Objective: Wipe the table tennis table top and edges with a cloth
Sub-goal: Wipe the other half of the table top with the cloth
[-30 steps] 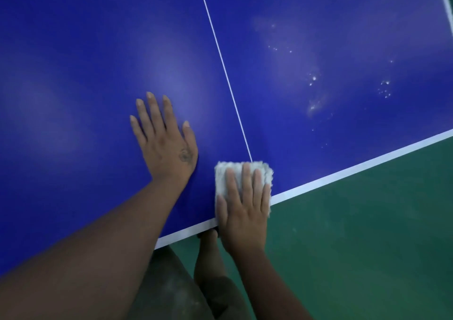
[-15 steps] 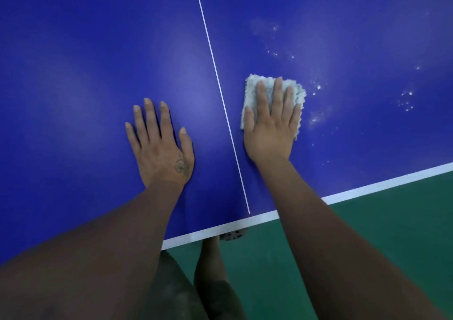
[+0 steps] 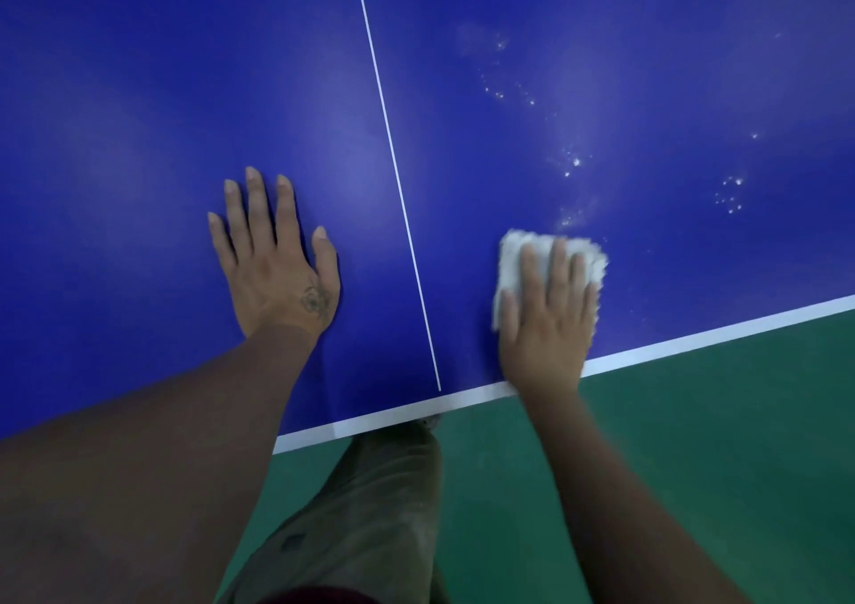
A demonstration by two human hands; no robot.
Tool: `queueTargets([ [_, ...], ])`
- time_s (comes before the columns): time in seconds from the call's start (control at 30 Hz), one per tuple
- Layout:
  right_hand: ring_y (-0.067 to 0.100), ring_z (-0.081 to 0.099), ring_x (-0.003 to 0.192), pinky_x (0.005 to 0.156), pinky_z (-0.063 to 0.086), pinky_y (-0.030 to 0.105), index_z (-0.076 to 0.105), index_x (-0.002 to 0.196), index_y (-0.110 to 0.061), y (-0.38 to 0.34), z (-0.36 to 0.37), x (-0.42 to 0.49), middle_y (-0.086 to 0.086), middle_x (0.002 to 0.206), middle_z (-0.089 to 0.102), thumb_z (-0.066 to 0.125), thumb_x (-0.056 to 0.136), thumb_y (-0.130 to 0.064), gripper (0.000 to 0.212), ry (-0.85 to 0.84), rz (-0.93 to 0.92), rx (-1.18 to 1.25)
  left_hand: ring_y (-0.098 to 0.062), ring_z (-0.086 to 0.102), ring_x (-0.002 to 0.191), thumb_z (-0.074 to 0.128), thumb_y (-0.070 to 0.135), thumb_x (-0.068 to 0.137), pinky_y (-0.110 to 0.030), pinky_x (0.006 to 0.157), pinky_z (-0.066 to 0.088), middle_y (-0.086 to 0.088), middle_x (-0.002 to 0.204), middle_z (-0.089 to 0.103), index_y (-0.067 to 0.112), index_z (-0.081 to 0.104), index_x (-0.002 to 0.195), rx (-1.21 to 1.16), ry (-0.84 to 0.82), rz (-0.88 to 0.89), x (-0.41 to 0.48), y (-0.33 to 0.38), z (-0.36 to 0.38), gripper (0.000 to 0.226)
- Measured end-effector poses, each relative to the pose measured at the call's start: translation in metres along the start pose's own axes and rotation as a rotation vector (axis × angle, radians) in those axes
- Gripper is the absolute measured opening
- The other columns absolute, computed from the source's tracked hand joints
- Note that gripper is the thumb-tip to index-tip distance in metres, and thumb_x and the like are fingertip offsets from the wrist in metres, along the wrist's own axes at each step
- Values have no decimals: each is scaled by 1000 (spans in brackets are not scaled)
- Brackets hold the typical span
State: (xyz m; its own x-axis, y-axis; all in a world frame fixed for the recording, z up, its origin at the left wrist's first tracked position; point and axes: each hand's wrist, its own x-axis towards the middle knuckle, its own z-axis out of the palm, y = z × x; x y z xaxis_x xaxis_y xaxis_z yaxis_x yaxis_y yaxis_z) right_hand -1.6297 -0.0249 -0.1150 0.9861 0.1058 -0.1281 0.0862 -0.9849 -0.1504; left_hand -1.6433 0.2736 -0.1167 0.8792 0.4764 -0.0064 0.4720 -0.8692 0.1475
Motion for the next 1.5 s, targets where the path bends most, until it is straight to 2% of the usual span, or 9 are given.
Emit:
queueTargets([
  [0.23,31,3,167,133,3,57,16,172,-28,19,-20,103,7,181,5,21,112,-50,64,1,180,47,-33,5,167,32,46,112,-57,134,5,-11,180,12,17,22,171,-7,15,3,0,1,2,66],
  [0.57,33,6,167,133,9,59,19,172,-26,-5,7,-73,8,180,9,24,114,-48,63,-36,69,35,-33,4,167,30,46,112,-56,135,3,-10,181,9,17,20,171,-41,-5,-6,2,2,-1,67],
  [0.67,31,3,167,134,8,56,19,172,-25,26,-2,-32,8,180,7,22,114,-48,63,-45,37,-12,-34,4,167,31,45,112,-57,134,3,-11,180,10,16,21,171,-55,-1,-2,1,2,-2,66],
  [0.8,33,9,166,132,11,58,20,172,-25,71,-25,70,9,180,11,23,113,-48,63,38,185,3,-33,4,167,32,45,112,-57,134,2,-10,181,9,16,22,171,-55,-4,-12,2,3,-4,66],
  [0.93,30,-1,167,132,5,60,11,172,-30,80,-37,125,4,181,0,17,112,-51,65,7,307,71,-32,2,167,31,45,111,-57,134,2,-10,181,8,17,22,171,-46,-31,-15,4,4,-6,67],
  [1.13,36,9,166,131,14,63,24,171,-22,21,-19,24,12,179,12,28,114,-43,61,-31,102,45,-31,3,167,32,46,111,-53,135,0,-9,181,10,18,22,171,-43,-20,-20,4,5,-6,66],
  [1.23,34,6,166,131,13,63,16,172,-28,-17,-9,-8,9,180,9,24,113,-47,62,-73,-30,52,-30,3,168,32,47,111,-52,135,-1,-8,181,11,19,23,171,-51,-18,-24,4,7,-5,67],
  [1.37,32,4,167,133,7,58,17,172,-30,-24,-6,62,7,180,7,31,114,-47,62,-42,-200,31,-29,5,168,34,46,111,-52,135,1,-7,181,12,19,25,171,-48,4,-19,4,5,-3,66],
  [1.5,30,1,167,133,4,56,12,172,-31,-22,-14,138,5,181,3,24,114,-49,62,-36,-191,-6,-28,5,168,34,46,111,-51,135,1,-6,181,13,20,26,170,-52,9,-21,3,6,-4,66],
])
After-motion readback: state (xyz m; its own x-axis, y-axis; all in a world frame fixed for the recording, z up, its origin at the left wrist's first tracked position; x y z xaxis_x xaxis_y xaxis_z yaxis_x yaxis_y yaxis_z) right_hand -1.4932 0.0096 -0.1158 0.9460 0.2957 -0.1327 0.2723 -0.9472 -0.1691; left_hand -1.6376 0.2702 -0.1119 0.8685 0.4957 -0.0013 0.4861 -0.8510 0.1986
